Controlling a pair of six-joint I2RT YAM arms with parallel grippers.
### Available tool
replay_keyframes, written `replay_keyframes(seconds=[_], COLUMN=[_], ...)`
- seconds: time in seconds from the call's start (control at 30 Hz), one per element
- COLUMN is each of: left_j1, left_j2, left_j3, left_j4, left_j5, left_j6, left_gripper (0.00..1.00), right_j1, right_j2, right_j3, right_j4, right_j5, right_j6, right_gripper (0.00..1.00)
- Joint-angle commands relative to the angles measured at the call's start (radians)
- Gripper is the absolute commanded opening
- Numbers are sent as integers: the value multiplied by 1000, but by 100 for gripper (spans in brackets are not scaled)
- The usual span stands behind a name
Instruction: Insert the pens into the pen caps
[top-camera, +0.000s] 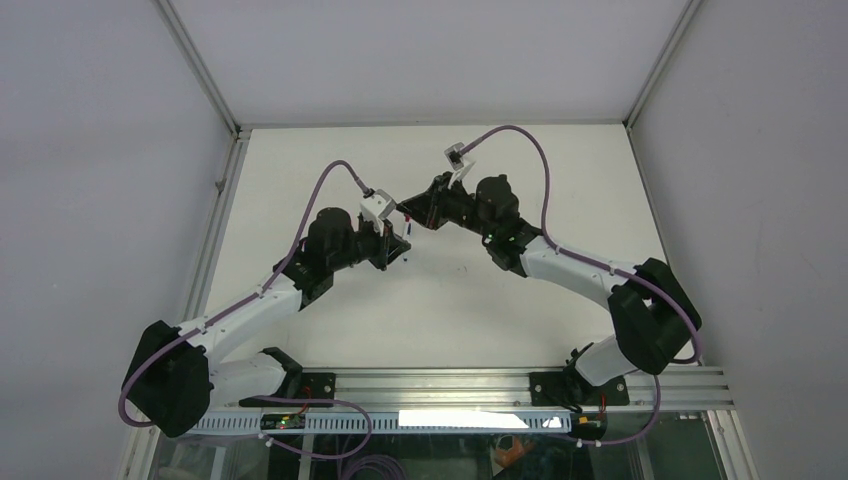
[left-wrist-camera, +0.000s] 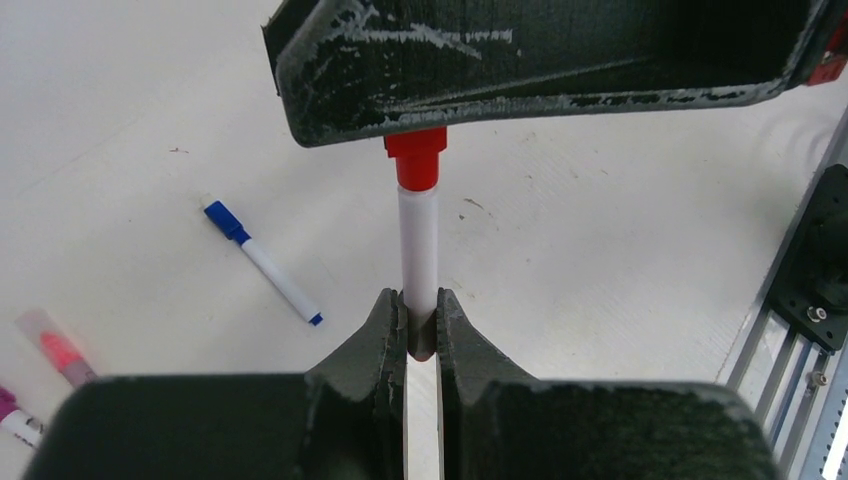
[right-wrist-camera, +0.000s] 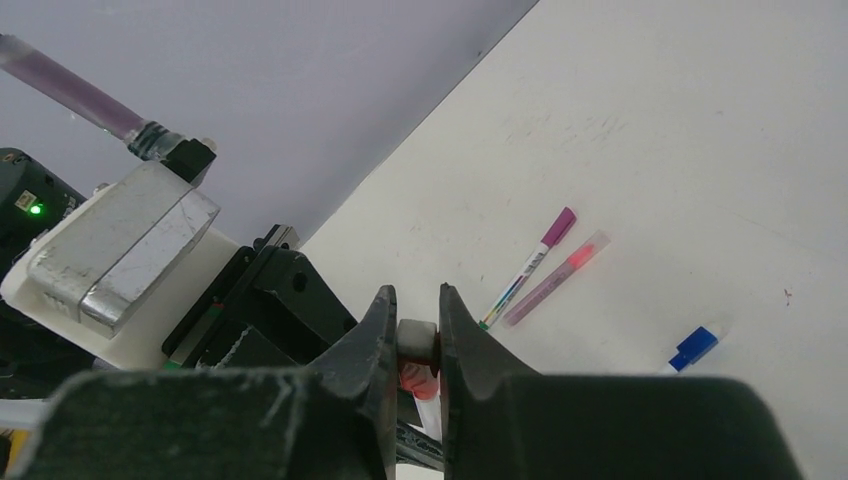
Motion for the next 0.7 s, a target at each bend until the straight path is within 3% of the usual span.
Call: replay_keyframes(seconds=[0.0, 0.67], left_j1=[-5, 16], left_j2=[-5, -78], left_j3=[127, 144], left_j4=[159, 275], left_j5=[-30, -105], left_j6=[67, 79], left_gripper=[0, 0], right_j1=[26, 103], right_j2=[47, 153], right_j3=[-14, -59], right_j4=[-32, -78], right_j5=[-51, -61], right_j6=[42, 60], right_gripper=[0, 0])
